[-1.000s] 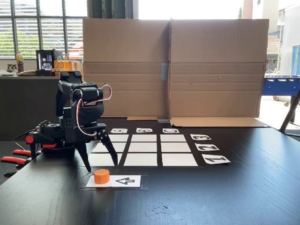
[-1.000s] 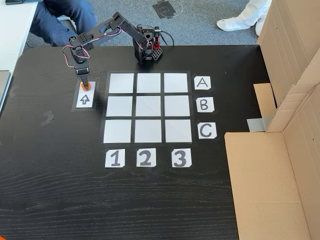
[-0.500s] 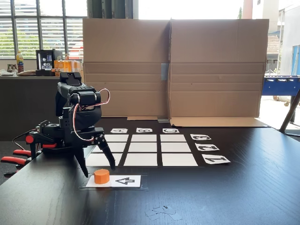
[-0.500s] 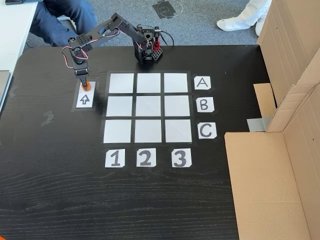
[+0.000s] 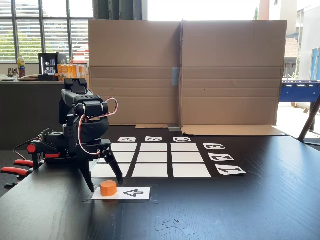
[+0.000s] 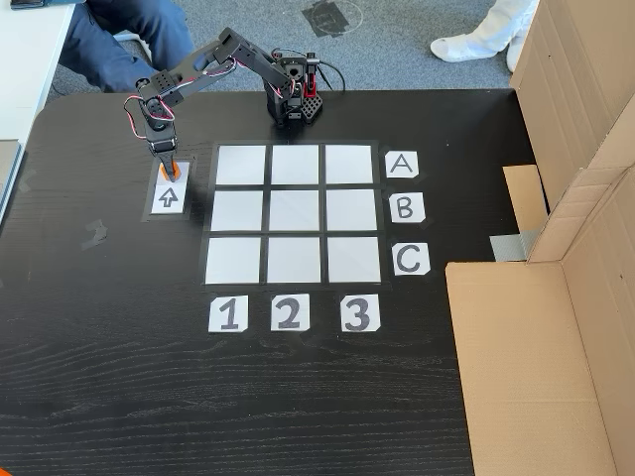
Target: Pick up the round, orange token and place it in the grid on square A1.
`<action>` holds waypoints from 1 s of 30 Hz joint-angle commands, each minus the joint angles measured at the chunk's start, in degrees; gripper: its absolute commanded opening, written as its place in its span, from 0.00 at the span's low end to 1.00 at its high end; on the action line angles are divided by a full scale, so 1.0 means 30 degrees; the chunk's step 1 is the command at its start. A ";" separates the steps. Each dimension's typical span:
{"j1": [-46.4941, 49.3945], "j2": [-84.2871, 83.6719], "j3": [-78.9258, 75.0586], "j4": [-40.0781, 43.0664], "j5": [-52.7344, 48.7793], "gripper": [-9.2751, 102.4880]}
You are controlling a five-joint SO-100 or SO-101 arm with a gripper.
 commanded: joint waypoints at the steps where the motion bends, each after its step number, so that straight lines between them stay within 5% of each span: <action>1: -0.0029 0.0059 -0.0732 -0.0146 -0.0146 0.34; 30: -0.0205 -0.0264 -0.1055 -0.0146 -0.0645 0.32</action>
